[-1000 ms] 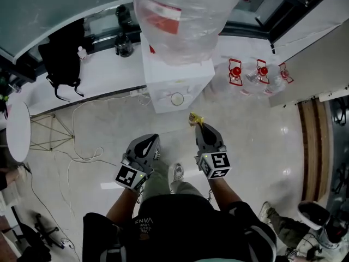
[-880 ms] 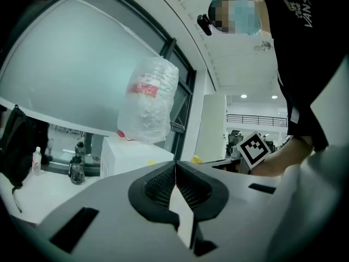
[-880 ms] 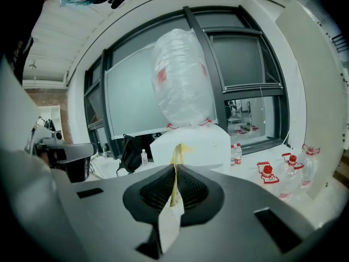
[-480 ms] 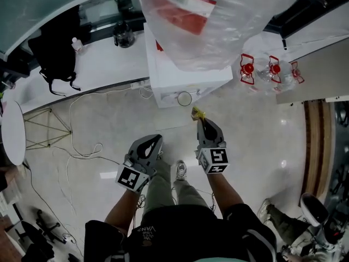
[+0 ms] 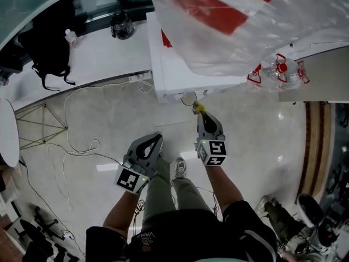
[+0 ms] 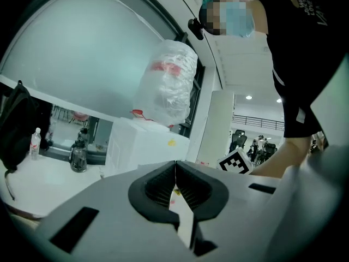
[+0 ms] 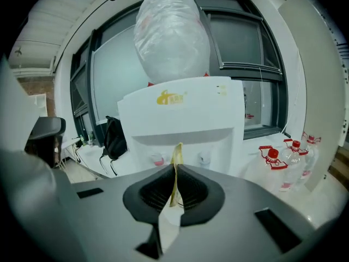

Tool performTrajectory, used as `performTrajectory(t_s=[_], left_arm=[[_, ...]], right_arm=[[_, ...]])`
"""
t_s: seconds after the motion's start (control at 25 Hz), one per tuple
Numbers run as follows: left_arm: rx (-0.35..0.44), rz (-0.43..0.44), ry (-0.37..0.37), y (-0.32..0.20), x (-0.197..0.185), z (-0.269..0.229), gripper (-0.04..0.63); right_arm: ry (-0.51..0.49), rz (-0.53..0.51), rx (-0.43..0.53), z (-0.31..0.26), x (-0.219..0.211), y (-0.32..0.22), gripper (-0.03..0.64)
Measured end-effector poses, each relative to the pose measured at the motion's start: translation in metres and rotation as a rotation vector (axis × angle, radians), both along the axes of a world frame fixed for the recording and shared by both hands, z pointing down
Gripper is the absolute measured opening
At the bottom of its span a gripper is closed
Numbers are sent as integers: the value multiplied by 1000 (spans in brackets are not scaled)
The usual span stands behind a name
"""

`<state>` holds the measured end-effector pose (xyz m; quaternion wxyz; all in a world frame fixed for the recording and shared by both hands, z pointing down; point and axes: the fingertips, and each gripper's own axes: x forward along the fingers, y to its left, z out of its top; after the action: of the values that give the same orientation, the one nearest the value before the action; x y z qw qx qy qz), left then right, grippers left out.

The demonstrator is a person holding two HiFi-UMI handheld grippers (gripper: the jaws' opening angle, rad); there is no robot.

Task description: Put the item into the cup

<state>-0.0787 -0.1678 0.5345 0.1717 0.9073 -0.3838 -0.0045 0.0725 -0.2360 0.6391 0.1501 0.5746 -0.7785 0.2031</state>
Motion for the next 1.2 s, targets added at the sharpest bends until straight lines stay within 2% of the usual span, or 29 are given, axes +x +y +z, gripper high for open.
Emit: performTrajectory(t_s=[0.2,0.68,1.2], left_arm=[[-19,-6,-28,-4,-13,20,20],[-41,-37,-25,-11,-26,46,20],[-58,-53,-40,-13,-41,63,20]], right_arm=[[27,-10,-22,34,-6,-20,48],[72,-20,-67,96,-15,-58,48],[159,-23,-165,146,-13,-66,48]])
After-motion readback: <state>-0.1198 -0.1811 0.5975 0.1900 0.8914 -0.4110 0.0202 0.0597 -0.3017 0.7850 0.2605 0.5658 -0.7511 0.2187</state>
